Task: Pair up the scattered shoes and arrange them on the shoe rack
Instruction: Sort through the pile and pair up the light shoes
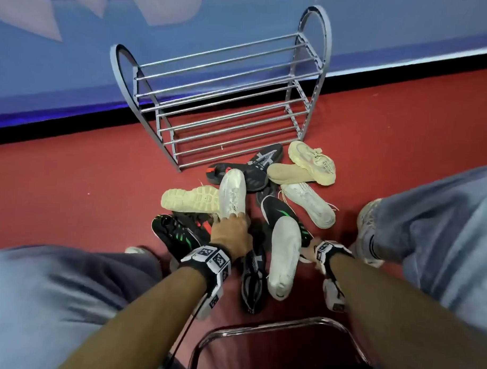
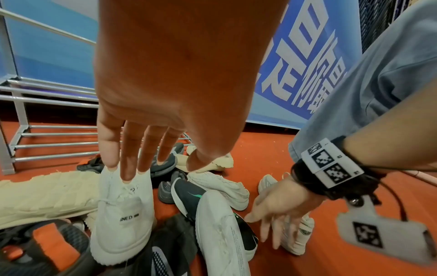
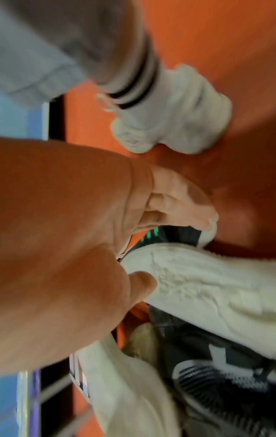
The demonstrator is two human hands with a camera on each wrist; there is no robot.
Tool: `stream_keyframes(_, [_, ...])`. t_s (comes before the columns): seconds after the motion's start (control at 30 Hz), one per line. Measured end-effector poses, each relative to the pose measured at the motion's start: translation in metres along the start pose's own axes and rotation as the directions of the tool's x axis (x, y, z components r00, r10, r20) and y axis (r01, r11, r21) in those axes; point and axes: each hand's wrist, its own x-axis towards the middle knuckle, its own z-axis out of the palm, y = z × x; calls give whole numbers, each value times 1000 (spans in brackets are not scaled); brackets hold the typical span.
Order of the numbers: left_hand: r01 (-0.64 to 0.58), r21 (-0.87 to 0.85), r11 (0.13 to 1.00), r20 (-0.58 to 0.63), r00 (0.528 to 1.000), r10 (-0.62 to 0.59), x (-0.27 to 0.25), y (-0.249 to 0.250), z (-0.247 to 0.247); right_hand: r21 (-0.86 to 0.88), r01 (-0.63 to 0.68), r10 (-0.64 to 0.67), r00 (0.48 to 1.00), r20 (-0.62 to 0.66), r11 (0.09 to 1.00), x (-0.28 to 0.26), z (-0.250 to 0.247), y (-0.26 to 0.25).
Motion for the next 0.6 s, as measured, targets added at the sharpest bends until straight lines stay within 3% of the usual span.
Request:
stream_keyframes(0.17, [26, 72, 997, 64, 997, -30, 7, 2, 19, 289, -45, 29, 998, 61, 956, 48, 50, 3])
stream_keyframes(0.3, [72, 67, 995, 84, 993, -78, 17, -6, 22, 320, -103, 106, 994, 9, 942, 55, 64, 0])
stream_keyframes(0.43, [113, -21, 993, 67, 992, -111, 27, -17, 12, 362, -81, 118, 990, -80, 929, 58, 73, 3])
stream_keyframes(0.6, [161, -219, 962, 51, 987, -153, 40, -45, 11, 314, -83, 88, 996, -1, 946, 63, 70, 0])
